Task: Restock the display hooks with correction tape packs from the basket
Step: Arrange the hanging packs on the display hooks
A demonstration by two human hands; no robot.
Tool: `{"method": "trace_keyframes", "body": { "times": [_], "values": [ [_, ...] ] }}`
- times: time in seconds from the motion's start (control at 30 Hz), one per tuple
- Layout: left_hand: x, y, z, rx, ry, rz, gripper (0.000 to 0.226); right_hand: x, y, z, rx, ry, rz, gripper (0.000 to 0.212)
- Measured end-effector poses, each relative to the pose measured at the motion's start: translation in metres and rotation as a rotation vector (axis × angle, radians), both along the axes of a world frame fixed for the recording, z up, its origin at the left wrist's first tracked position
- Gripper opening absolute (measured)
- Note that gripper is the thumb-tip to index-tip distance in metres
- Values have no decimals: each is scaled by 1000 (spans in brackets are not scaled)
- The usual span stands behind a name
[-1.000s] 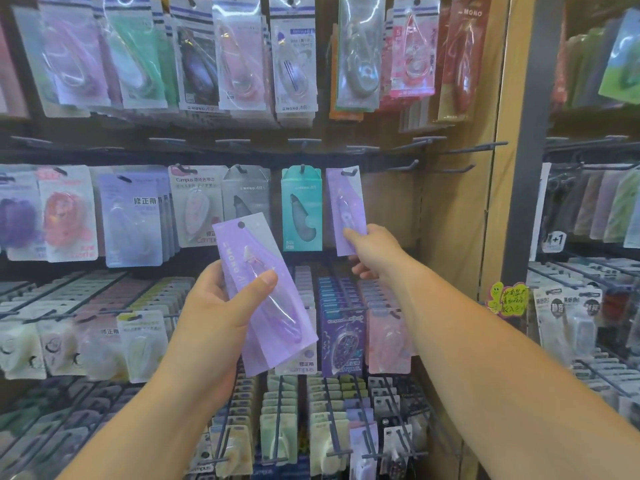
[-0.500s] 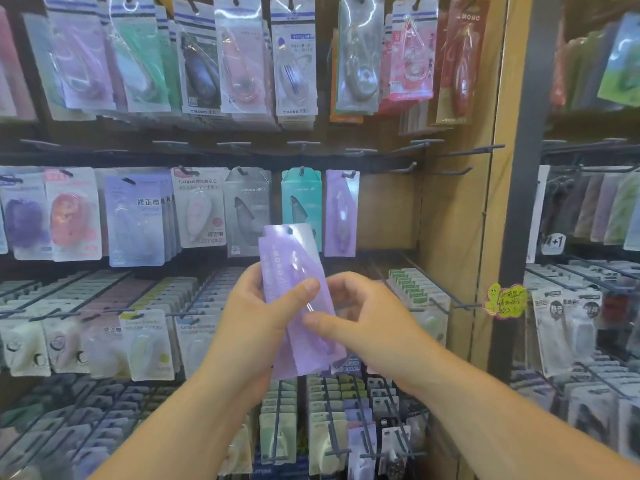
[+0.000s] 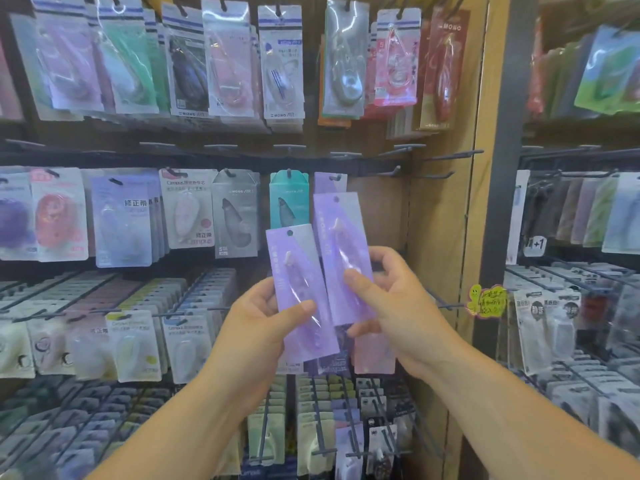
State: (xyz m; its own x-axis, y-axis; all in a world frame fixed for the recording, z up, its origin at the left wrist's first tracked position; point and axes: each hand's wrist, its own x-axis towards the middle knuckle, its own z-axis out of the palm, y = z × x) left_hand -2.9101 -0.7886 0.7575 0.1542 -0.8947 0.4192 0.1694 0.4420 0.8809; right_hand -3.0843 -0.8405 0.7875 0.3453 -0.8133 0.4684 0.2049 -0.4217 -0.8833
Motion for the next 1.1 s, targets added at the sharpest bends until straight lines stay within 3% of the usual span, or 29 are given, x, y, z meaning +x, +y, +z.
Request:
{"method": "trace_keyframes", "body": {
  "times": [0.4, 0.8, 1.1],
  "values": [
    [21, 8, 10, 54, -101, 143, 18, -4, -54, 28, -221, 185, -312, 25],
    [27, -3, 10, 49, -147, 218, 14, -2, -66, 28, -192, 132, -343, 27],
    [13, -32, 41, 45, -313, 167, 16, 0, -91, 28, -230, 193, -436, 11]
  ]
}}
